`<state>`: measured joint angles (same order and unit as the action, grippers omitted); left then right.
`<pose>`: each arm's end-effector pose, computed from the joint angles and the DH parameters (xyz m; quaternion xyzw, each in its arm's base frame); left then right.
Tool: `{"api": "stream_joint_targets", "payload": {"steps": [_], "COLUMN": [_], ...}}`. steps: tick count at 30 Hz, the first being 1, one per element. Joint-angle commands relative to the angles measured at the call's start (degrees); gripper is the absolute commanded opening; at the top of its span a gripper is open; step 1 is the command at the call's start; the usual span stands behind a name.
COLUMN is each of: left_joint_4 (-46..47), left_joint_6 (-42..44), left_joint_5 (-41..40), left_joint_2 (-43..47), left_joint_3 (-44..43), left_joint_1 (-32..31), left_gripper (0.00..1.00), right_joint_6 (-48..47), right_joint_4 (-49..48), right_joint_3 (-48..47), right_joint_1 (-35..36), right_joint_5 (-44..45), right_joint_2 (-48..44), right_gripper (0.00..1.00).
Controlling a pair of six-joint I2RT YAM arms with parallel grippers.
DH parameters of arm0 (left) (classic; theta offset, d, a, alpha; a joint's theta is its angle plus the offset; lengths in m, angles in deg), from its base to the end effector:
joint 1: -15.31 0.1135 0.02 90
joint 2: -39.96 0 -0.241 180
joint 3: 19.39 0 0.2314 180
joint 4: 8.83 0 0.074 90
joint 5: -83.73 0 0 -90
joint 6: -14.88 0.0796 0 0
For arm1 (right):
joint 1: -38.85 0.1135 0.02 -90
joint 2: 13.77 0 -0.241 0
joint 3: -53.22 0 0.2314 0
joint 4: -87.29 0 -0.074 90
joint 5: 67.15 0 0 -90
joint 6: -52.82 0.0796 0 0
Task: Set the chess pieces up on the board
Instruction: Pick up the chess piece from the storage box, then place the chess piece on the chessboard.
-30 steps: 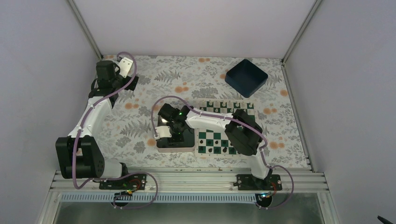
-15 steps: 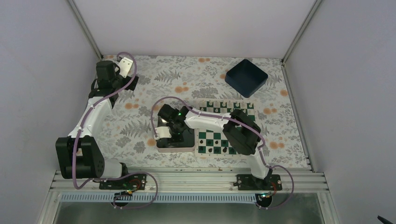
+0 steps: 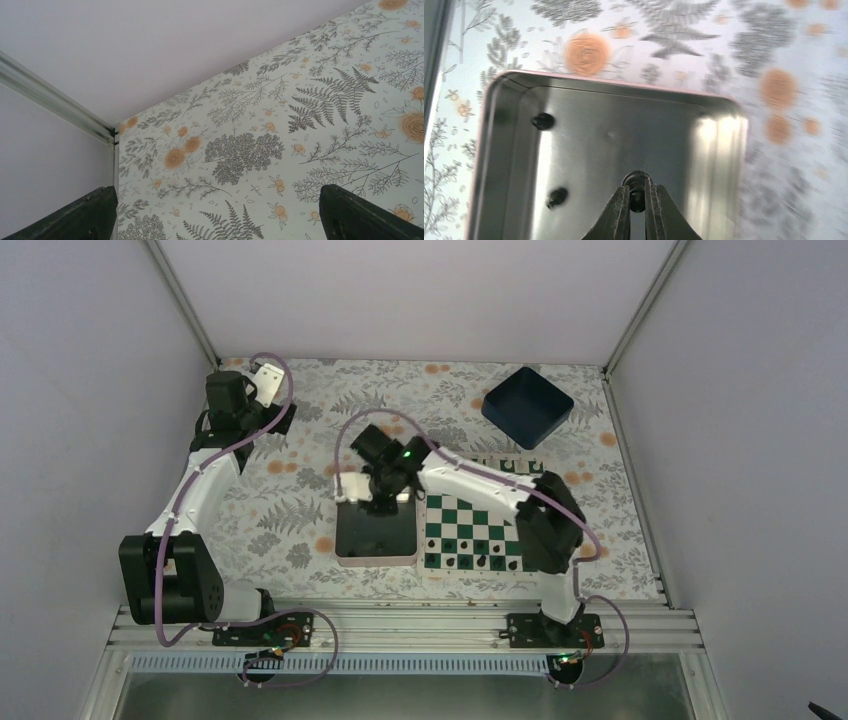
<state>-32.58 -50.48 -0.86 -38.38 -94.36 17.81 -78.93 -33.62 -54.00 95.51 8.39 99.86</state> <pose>0.3387 0.0073 0.2661 0.1878 0.8317 0.0831 0.5159 0.2083 0.3528 0.1710 -0.7514 0.6132 0.1493 0.1928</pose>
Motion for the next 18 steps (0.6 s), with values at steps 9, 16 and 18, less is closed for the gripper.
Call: {"api": "stream_joint_targets", "payload": {"steps": [9,16,18], "left_joint_4": [0.7,0.4,0.5], "left_joint_6": [-0.2,-0.4,-0.4], "left_joint_5": [-0.1,0.4,0.6], "left_joint_2": [2.6,2.7,2.5], "left_joint_3": [0.2,-0.3,-0.2], "left_joint_1": [0.3,0.3,0.3], "left_gripper": [1.00,1.00,1.00], "right_joint_6": [1.8,0.6,-0.6], "right_joint_4": [8.6,9.7,8.7], "right_joint_3": [11.0,29.1,33.7], "right_joint_1": [-19.4,-32.7,-36.2], "right_joint_5": [7.4,8.1,7.1], "right_joint_2": [-24.5,-39.2,-41.9], "right_gripper": [0.05,0.06,0.06]}}
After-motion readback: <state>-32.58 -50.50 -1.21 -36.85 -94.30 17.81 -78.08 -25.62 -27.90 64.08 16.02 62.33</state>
